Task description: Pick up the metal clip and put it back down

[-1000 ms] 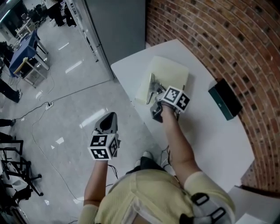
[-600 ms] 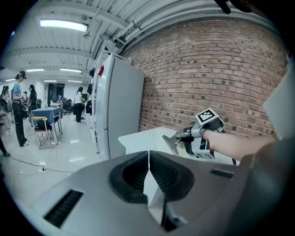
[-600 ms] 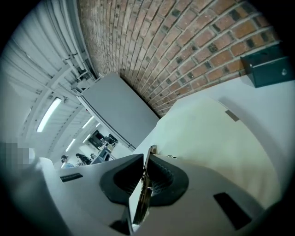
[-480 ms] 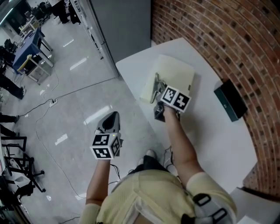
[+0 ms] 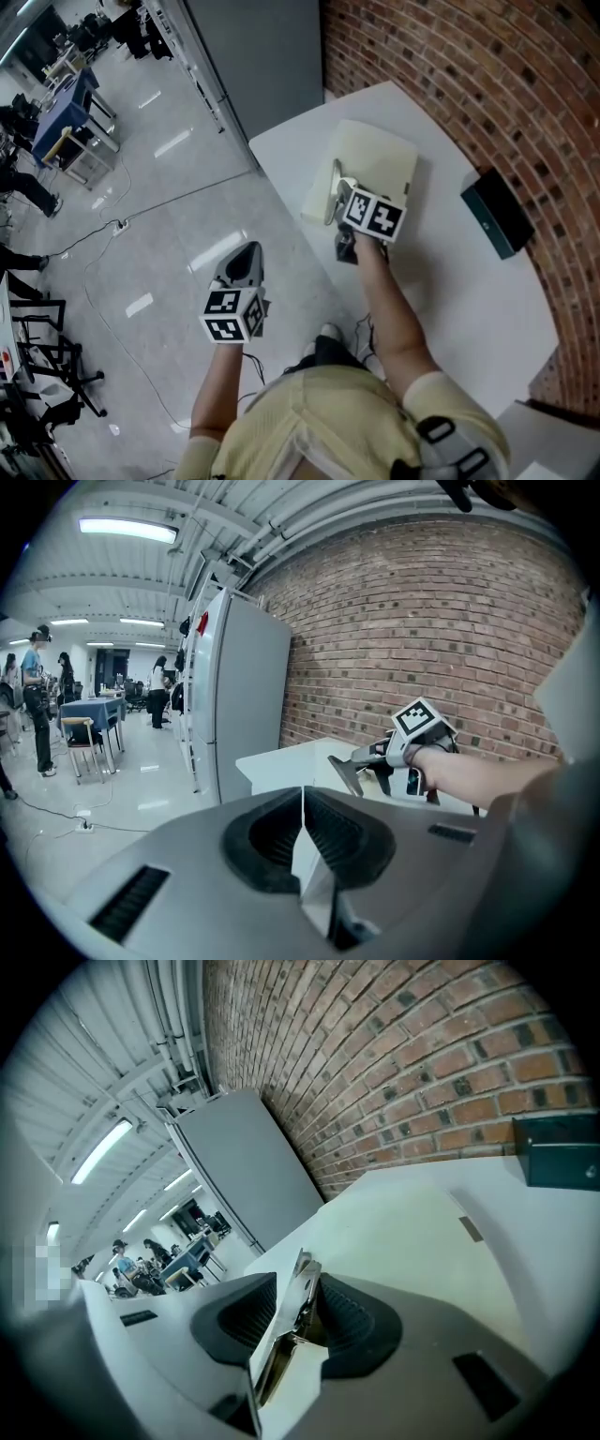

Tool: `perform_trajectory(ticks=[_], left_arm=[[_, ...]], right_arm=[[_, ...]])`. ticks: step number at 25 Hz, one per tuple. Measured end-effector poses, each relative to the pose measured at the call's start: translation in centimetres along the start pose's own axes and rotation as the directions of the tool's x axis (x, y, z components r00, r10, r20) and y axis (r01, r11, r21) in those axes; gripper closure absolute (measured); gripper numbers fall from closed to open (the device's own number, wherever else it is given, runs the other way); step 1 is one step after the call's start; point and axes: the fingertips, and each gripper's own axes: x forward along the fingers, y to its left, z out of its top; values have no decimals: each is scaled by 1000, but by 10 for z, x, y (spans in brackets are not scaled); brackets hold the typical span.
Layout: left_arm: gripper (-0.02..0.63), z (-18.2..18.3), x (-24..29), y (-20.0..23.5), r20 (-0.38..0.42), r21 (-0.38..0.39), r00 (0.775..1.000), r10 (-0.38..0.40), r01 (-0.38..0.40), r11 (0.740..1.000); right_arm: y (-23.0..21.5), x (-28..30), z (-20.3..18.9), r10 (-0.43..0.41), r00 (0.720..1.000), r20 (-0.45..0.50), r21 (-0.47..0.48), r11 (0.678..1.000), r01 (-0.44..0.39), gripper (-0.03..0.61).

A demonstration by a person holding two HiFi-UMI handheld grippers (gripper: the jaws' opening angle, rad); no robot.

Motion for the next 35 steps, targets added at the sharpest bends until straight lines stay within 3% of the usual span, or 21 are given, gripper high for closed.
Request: perform_trajectory(ticks=[13,23,35], left_arm=[[606,11,10,-17,12,10,1000,-14,14,1000],[606,21,1,-3,53,-10,998,-44,45,999],[606,33,-13,27,100,-41,992,-81,85,996]], right_arm=[[-13,-8,7,-50,999,10,-44,998,50,410],[-12,-36,7,-78,996,36,-62,995,80,411],[28,-92,7,-39,992,123,-114,992,53,449]])
